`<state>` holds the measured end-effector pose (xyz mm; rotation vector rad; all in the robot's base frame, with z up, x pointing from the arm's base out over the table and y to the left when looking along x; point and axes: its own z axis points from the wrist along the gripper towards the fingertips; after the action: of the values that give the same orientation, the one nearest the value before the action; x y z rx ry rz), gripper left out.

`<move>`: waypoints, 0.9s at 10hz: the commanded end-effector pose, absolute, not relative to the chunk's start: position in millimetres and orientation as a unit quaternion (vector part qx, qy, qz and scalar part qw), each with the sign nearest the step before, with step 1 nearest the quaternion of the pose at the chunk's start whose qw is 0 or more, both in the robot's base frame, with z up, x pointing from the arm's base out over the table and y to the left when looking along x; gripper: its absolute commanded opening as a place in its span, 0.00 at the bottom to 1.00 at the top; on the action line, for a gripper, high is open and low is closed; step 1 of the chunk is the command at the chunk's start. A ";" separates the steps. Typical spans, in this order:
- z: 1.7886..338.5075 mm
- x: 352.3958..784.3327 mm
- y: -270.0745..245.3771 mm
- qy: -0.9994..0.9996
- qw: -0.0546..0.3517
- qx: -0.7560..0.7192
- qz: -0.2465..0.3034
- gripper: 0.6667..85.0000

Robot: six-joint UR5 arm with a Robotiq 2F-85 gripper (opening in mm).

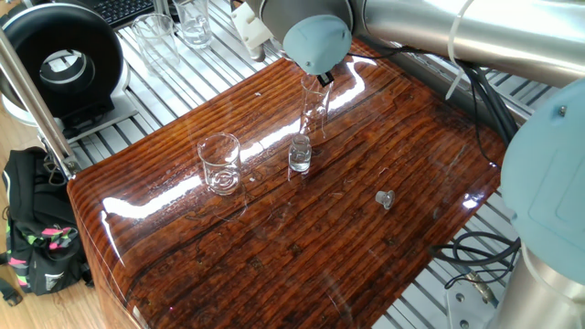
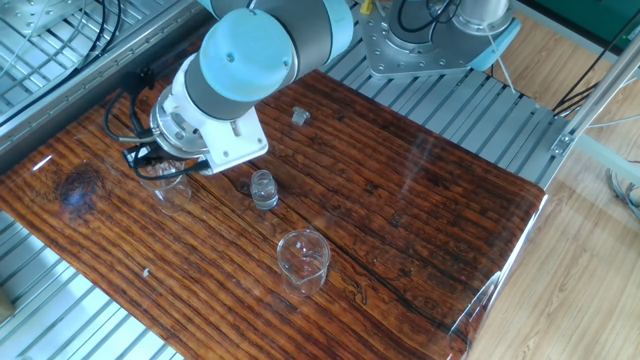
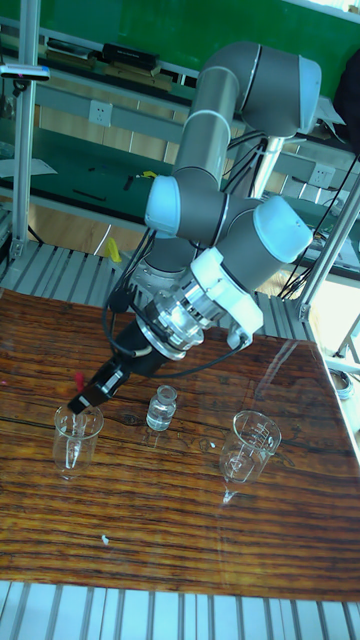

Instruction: Transfer liquid using a dropper

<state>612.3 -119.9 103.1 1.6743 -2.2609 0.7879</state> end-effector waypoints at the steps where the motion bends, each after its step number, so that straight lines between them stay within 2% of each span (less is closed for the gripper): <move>1: 99.2 614.6 -122.5 -0.771 0.100 0.569 0.269 0.02; 9: 96.2 616.0 -123.5 -0.768 0.095 0.573 0.271 0.02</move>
<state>616.9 -123.5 98.2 1.6986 -2.2637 0.8145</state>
